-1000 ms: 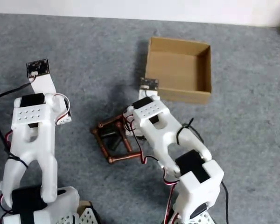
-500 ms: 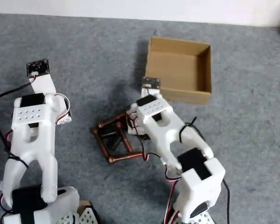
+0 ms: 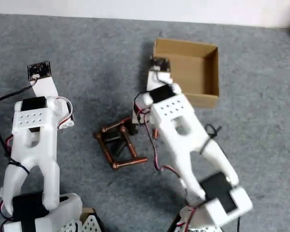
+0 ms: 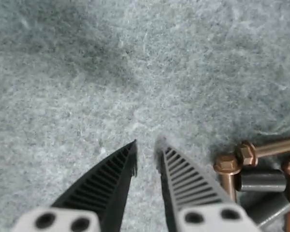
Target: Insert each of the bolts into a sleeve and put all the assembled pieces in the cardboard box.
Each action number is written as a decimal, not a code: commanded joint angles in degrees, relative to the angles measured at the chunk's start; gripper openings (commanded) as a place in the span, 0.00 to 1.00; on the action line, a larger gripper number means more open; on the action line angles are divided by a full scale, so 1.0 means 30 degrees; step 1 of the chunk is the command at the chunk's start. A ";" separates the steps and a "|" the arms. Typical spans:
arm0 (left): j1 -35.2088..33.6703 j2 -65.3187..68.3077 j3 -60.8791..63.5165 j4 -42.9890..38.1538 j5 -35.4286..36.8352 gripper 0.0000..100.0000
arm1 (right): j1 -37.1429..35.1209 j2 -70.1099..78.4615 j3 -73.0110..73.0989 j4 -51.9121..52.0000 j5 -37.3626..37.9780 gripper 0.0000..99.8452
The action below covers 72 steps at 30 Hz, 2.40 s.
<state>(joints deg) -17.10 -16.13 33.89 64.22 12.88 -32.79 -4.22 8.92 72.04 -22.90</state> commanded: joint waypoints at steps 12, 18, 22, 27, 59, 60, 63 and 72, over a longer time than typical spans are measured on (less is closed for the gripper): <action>0.3092 -0.0278 -0.0484 -0.0176 0.0029 0.08 | 0.2740 -0.9949 0.3648 -0.0542 0.1846 0.00; 0.3414 -0.0308 -0.0454 0.0117 0.0059 0.08 | 0.4059 -1.5692 0.8015 -0.1978 0.1846 0.00; 0.4059 -0.1333 -0.0513 0.1612 0.0000 0.07 | 0.5172 -1.9238 1.1678 -0.3443 0.2520 0.00; 0.4557 -0.6520 0.0923 0.2960 0.0000 0.05 | 0.6755 -2.3810 1.5927 -0.5495 0.3399 0.00; 0.9128 0.2359 -0.7311 0.3106 -0.5890 0.05 | 0.8484 -3.1429 2.3634 -0.4615 0.3311 0.00; 0.9509 0.3209 -0.8249 0.3106 -0.5099 0.05 | 0.8484 -3.1429 2.3780 -0.4615 0.3311 0.00; 1.0593 0.5495 -1.1355 0.3399 -0.2432 0.05 | 0.8484 -3.1429 2.4689 -0.5260 0.3311 0.00; 1.4256 1.1150 -1.9385 0.8410 0.1758 0.12 | 0.8484 -3.1429 2.5685 -0.6168 0.3311 0.00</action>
<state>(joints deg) 22.02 15.08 -17.27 83.38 15.34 -7.91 -98.02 86.29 55.25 -13.32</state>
